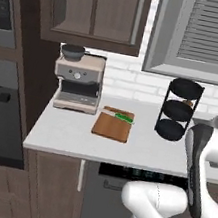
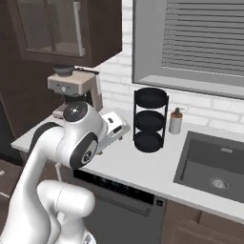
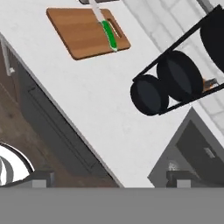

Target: Pick up the knife from the drawer and place it on the cutting board. Then place the meat from the plate to the cutting board.

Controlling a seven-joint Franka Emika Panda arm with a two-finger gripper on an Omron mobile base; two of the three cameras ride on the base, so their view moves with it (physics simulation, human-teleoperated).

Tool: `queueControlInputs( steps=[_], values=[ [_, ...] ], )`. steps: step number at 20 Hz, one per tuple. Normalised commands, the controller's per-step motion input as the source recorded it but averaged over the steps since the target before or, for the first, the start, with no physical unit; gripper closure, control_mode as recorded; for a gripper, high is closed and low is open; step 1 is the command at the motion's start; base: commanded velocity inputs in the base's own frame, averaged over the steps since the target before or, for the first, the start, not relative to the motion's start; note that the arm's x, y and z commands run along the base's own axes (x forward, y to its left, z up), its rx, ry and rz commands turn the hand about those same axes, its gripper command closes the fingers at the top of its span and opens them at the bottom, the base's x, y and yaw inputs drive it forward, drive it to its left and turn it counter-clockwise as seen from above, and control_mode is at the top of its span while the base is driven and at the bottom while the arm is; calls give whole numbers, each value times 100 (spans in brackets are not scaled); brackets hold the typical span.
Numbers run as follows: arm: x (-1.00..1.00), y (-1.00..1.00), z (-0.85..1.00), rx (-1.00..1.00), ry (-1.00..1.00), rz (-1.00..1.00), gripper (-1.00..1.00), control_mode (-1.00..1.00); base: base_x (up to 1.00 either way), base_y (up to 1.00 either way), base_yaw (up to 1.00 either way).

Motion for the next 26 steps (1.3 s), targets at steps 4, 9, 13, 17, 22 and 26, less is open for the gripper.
queueControlInputs(
  steps=[4, 9, 13, 17, 22, 26],
  values=[
    [0, 0, 0, 0, 0, 0, -100, 100, -33, -63, -59],
    [0, 0, 0, 0, 0, 0, -100, 100, -18, -46, -69],
    [0, 0, 0, 0, 0, 0, -100, 100, 0, -37, -63],
    [0, 0, 0, 0, 0, 0, -100, 100, 42, -47, -31],
    [0, 0, 0, 0, 0, 0, -100, 100, 66, -92, 0],
    [0, 0, 0, 0, 0, 0, -100, 100, 64, -100, 0]
  ],
)
